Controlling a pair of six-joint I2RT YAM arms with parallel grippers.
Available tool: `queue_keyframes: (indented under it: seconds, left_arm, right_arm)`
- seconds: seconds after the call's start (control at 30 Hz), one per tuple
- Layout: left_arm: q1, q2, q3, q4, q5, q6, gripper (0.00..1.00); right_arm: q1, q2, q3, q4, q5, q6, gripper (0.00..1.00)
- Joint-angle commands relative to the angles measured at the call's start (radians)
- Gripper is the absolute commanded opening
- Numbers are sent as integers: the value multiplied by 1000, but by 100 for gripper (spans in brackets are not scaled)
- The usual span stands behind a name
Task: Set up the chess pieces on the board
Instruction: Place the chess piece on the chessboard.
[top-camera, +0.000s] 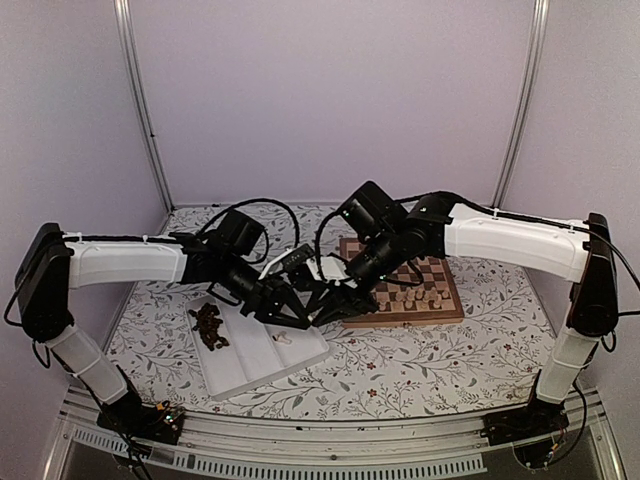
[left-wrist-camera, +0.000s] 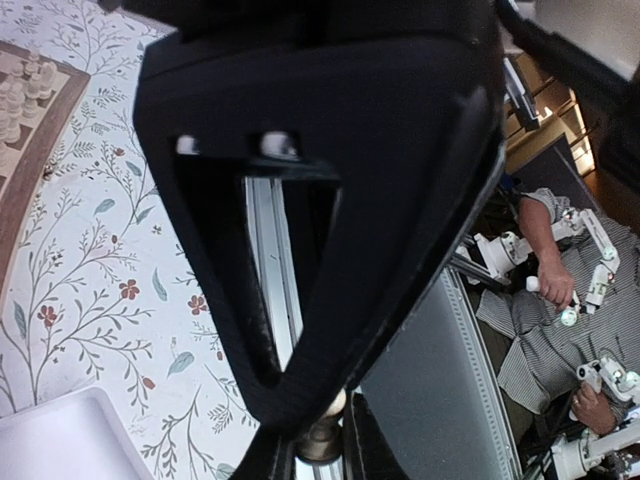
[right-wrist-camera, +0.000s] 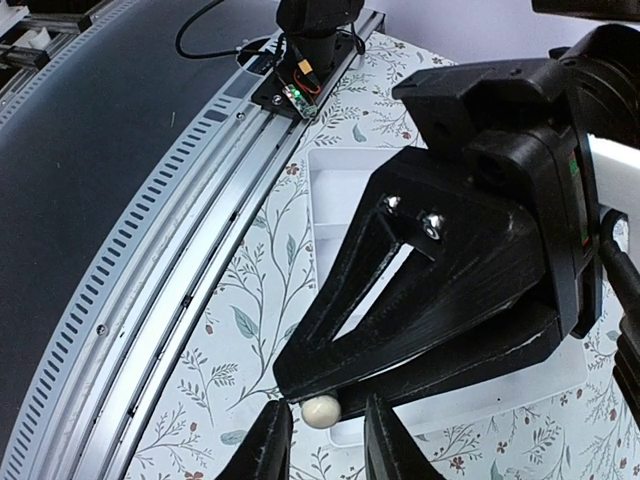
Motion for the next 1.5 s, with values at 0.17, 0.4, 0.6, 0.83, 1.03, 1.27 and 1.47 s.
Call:
queue_keyframes:
  seconds: [0.17,0.4,0.6,0.83,1.03,1.27,1.47]
  left_arm:
    - [28,-3,6,149,21,-100,10]
    - [62,0,-5,181,-72,-171,14]
    - [82,-20,-3,124,-185,-144,28]
    - [119,-69,1,46,-303,-88,33]
    - [143,-89,2,36,-338,-81,34]
    - [152,-79,11,21,-403,-86,35]
    - [155,-81,16,15,-426,-86,35]
  right_arm:
    - [24,15,19,86,31,77,20]
    - [23,19,17,117,81,112,9]
    - [-3,35,2,144,158,142,6]
    - [-78,20,-51,137,239,144,6]
    - [-158,-14,-103,117,299,125,6]
    - [-269,-35,-149,58,391,96,6]
    - [-303,-23,-147,34,546,44,5]
